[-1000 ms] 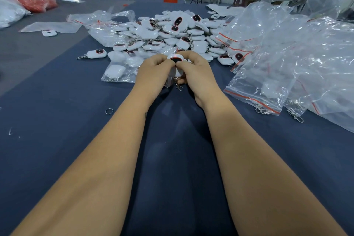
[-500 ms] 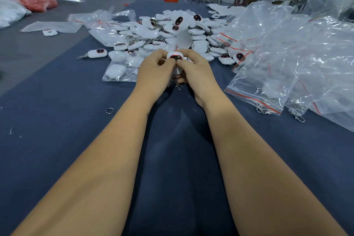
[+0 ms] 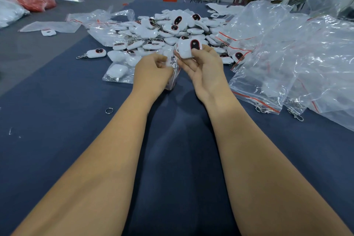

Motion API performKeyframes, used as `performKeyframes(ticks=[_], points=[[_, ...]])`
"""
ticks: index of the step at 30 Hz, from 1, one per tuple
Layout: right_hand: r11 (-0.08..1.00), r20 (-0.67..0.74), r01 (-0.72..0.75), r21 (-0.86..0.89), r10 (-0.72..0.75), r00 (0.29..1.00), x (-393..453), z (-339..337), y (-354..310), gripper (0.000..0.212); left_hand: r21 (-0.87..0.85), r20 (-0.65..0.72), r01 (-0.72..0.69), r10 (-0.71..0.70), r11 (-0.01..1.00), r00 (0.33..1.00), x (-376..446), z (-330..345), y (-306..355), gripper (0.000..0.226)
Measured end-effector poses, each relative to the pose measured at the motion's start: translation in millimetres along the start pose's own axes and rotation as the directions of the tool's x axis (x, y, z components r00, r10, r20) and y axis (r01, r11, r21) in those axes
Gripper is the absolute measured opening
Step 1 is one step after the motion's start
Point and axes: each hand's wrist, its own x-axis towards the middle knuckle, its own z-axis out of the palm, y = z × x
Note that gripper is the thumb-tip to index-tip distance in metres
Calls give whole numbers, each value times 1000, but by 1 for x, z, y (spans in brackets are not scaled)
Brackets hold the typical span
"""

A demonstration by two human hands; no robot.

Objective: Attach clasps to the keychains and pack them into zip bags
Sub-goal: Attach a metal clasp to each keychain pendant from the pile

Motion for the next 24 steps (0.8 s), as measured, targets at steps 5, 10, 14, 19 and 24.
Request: performKeyframes(ticks=[5,10,14,19,24], points=[[937,-68,13,-349,-40,997,3,4,10,17,-81,-66,-27,22,996,998,-3,-2,5,17],[762,41,144,-631,-152,987,-2,-1,16,19,-154,-99,-89,75,984,992,-8,-4,12,10],[439,206,270,-857,-189,960,-1,-1,19,24,-159,-73,-148,138,976,988,-10,-4,16,13],[562,197,226,-796,-112,974,-3,3,18,26,-138,-70,-133,124,981,990,-8,-3,13,13],[671,-8,171,-722,-256,967,0,-2,14,42,-241,-281,-46,-25,970,959,2,-8,7,12]])
